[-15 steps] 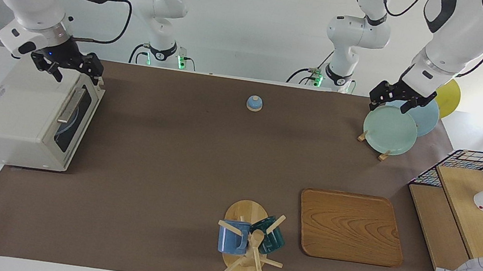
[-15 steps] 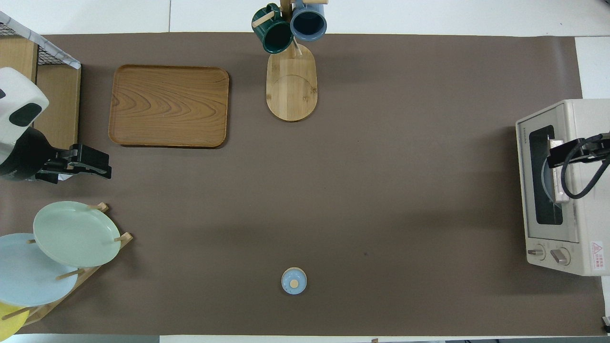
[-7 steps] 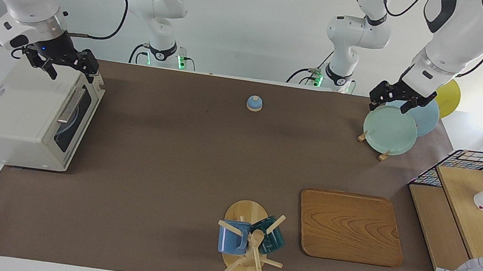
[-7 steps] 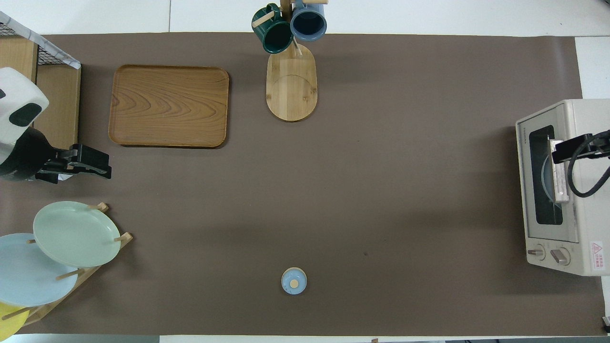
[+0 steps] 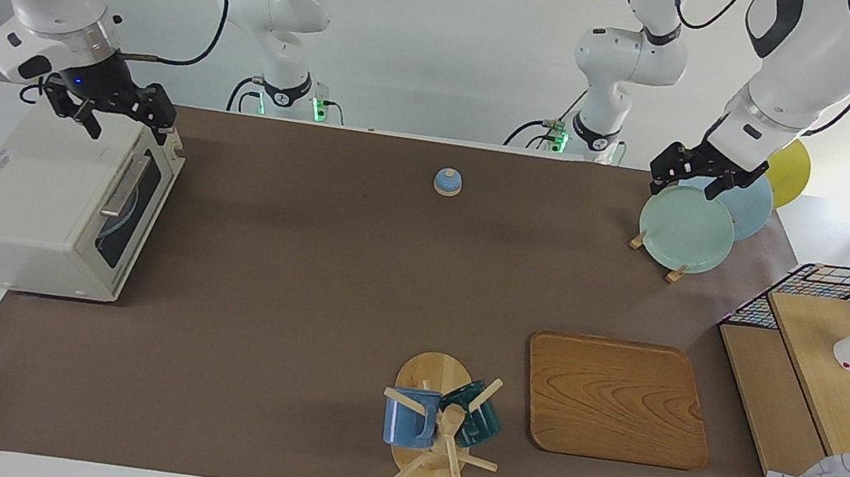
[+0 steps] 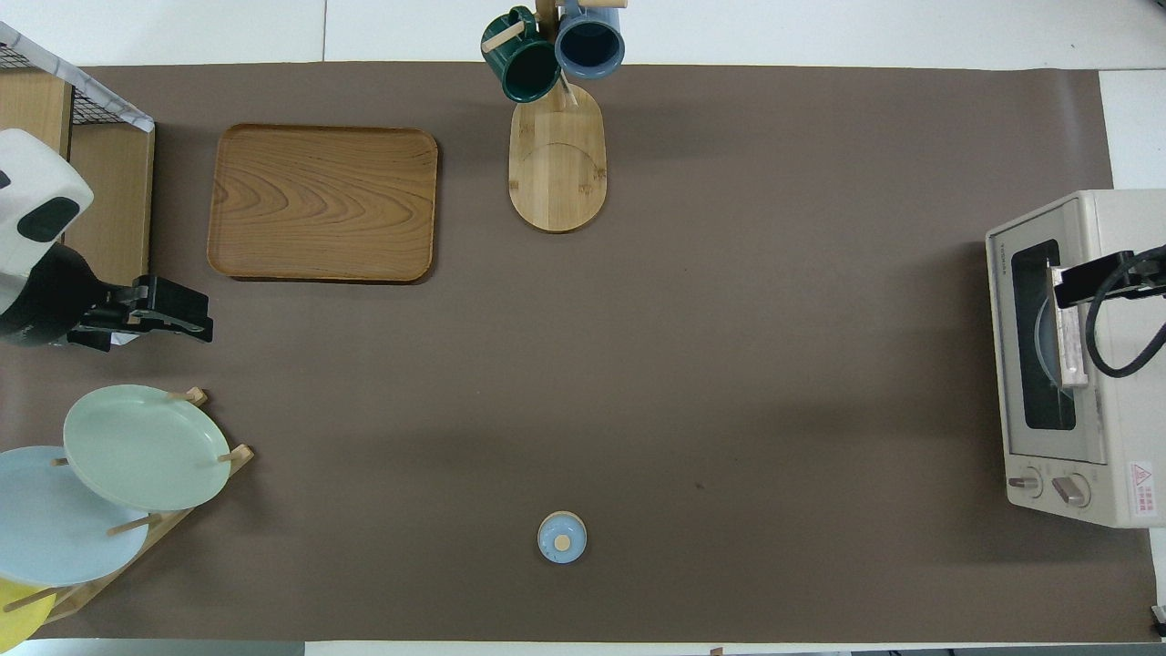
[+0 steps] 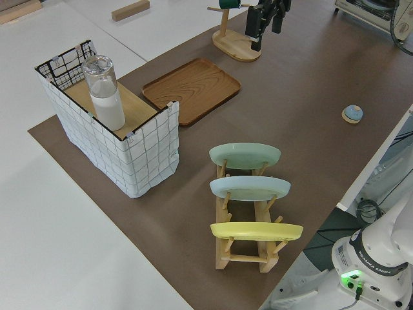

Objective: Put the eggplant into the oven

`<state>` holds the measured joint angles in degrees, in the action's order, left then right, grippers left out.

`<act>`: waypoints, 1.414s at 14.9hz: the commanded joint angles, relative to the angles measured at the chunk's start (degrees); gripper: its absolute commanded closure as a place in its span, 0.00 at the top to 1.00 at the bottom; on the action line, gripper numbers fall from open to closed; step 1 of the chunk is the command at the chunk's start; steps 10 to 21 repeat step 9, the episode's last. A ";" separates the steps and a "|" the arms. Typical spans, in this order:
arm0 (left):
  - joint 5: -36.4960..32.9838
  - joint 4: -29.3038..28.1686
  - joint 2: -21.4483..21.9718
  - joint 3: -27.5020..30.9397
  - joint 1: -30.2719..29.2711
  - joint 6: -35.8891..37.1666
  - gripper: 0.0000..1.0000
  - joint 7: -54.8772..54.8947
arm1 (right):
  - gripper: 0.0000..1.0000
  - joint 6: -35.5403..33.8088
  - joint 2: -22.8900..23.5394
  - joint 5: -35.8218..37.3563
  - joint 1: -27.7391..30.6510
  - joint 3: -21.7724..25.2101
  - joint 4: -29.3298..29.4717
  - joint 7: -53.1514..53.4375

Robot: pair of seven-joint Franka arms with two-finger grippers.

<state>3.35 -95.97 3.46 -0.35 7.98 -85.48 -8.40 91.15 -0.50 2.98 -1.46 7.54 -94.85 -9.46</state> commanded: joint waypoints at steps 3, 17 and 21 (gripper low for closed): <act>-0.98 1.14 -0.21 -0.44 -0.51 1.37 1.00 0.40 | 1.00 -0.54 0.24 -3.84 0.84 -0.34 0.90 -0.47; -0.98 1.14 -0.21 -0.44 -0.60 1.37 1.00 0.49 | 1.00 -0.63 0.24 -4.12 0.76 -0.25 0.90 -0.47; -0.98 1.14 -0.21 -0.44 -0.60 1.37 1.00 0.49 | 1.00 -0.63 0.24 -4.12 0.76 -0.25 0.90 -0.47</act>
